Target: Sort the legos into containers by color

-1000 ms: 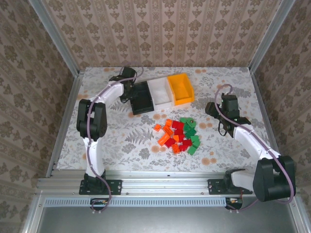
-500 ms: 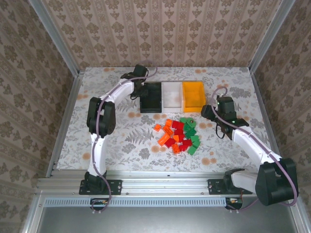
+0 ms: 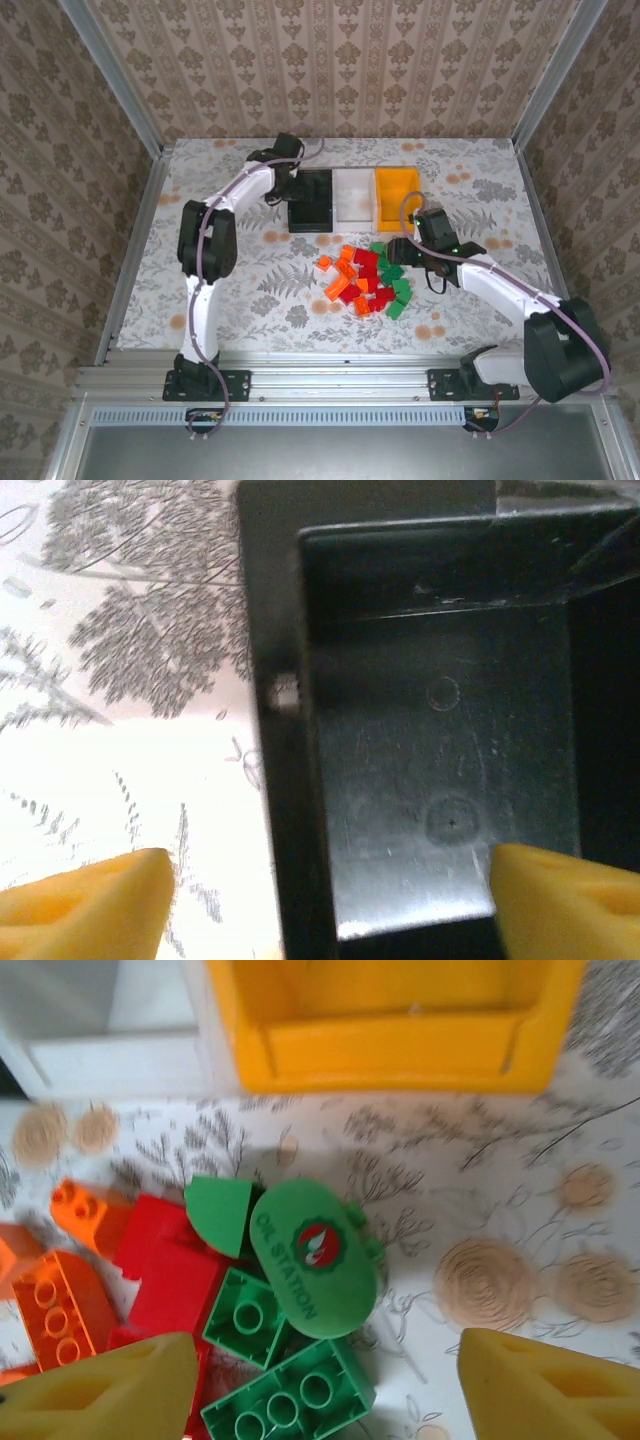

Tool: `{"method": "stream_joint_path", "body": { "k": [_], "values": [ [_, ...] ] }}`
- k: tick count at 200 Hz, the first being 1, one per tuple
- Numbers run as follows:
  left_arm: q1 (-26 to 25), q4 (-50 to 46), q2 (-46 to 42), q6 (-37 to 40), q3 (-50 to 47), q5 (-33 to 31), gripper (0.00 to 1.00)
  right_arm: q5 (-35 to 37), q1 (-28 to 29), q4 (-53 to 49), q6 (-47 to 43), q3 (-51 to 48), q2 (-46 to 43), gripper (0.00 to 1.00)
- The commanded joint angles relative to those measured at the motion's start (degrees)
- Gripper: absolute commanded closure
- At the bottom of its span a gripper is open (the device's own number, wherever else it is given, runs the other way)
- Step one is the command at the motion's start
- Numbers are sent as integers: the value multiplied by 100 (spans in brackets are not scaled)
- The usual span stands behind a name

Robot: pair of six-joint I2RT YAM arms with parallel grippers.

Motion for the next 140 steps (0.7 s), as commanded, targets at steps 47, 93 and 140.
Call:
{"method": "stream_joint_path", "body": {
  "k": [47,93,140],
  "values": [
    [162,1020,-2771,-457,-2548,944,0,-41,268,-346,-449,603,999,33],
    [128,1342,-3477,-478,-3168,1147,0,679,291,-599,-551,920,1372,33],
    [144,1639,-3654,-488,-3551,1272,1,745,286,-782,-569,1208,1677,34]
  ]
}}
